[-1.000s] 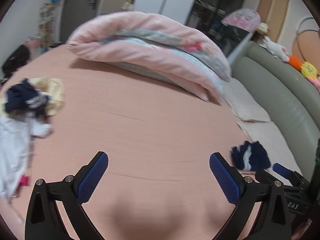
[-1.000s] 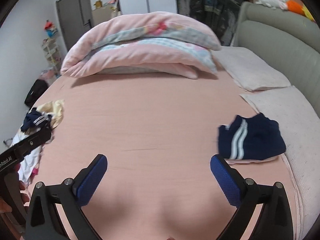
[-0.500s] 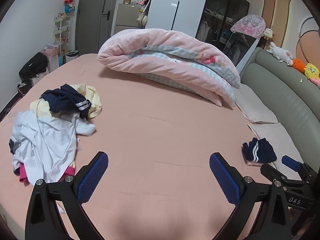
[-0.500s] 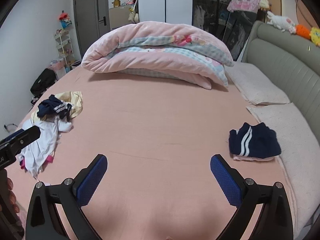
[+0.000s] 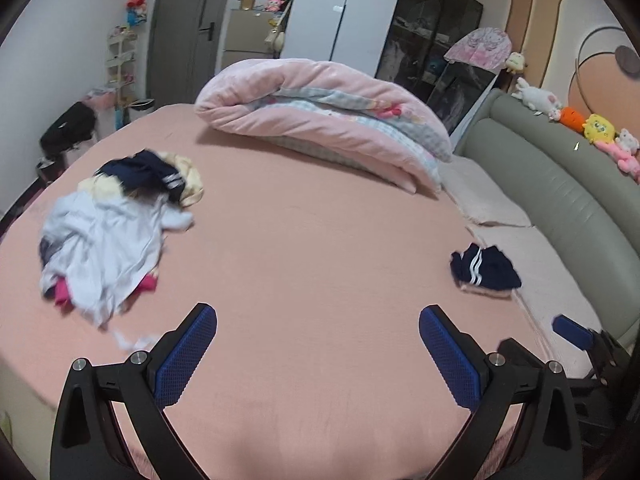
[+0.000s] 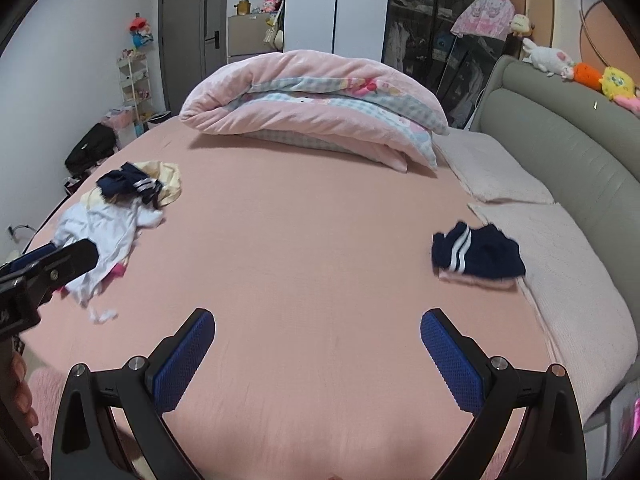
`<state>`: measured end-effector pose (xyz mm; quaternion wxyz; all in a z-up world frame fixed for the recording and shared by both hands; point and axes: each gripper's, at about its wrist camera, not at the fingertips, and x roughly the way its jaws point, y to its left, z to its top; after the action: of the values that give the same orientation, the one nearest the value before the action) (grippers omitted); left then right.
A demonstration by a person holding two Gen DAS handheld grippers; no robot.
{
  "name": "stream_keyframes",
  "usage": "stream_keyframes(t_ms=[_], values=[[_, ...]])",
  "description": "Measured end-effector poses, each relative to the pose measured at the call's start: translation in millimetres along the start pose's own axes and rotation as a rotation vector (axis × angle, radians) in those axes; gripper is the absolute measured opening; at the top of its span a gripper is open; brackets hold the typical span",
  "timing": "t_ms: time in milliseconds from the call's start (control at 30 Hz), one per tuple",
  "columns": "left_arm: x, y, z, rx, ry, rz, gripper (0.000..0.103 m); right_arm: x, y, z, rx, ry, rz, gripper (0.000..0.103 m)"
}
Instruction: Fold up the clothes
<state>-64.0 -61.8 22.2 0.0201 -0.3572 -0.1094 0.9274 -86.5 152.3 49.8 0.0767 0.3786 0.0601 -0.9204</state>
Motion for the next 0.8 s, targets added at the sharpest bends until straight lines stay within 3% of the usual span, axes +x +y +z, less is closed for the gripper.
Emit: stream_keyframes(t_ms=[200,400,500,600,800], values=[[-14.8,-8.0,-45.0,0.022,0.082,0.046,0.103,-17.9,-8.6,-47.1,0.026,0.033,0.017,0.103],[-18.5,-13.2,-77.2,0.030,0.131,0.078,0.103,-27.9,-16.1,-69.6,0.037,0.030,0.008,0.103],[-11.2,-19.0,-85.6,0.053,0.172,0.065,0.103,-28.8,-13.9,-75.8,0.033,0.036,0.004,0.103],[-10.5,-28.5,-87.8,0.089,0.161,0.062,0.103,-28.3,-12.8,-78.1,0.027,0.044,0.004,0.103],[-9.9,-29.9,-88.6,0.047,0.165,0.014,0.103,-29.5,-16.3,-80.9,0.047,0.049,0.000,0.103]])
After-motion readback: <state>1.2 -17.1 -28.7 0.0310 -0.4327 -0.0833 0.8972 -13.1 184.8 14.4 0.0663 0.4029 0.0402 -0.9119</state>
